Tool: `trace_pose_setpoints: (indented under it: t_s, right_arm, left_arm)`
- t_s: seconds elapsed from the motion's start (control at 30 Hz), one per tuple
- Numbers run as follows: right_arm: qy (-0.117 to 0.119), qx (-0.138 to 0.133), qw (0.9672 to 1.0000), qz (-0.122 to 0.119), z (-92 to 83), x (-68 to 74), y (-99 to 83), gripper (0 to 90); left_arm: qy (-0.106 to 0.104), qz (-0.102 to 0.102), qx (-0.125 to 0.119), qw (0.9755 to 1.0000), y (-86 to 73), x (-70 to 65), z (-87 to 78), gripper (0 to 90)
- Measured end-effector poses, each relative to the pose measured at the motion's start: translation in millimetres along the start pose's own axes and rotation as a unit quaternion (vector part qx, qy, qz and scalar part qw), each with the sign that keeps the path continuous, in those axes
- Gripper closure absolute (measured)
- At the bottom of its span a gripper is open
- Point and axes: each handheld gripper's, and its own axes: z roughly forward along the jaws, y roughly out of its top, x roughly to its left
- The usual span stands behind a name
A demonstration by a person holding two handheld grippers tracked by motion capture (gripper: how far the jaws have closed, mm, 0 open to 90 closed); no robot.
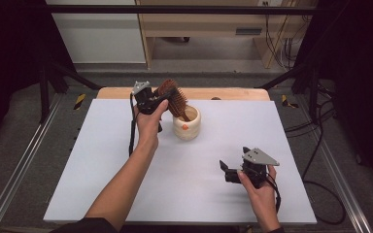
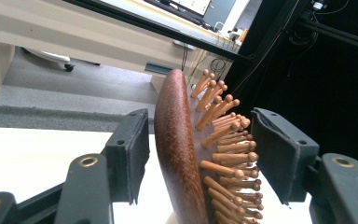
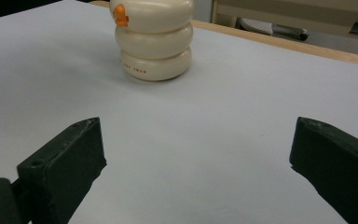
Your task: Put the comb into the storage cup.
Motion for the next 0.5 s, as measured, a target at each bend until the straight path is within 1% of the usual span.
trace_pose_setpoints:
  t_s: [0.5]
  right_arm:
    - [0.0,0.0,1.0,0.0,0.1,0.1,-0.1,3.5]
  left_arm:
    - [0.01,0.02,-0.005,0.9998,-2.0,-2.4,0.3,28.0]
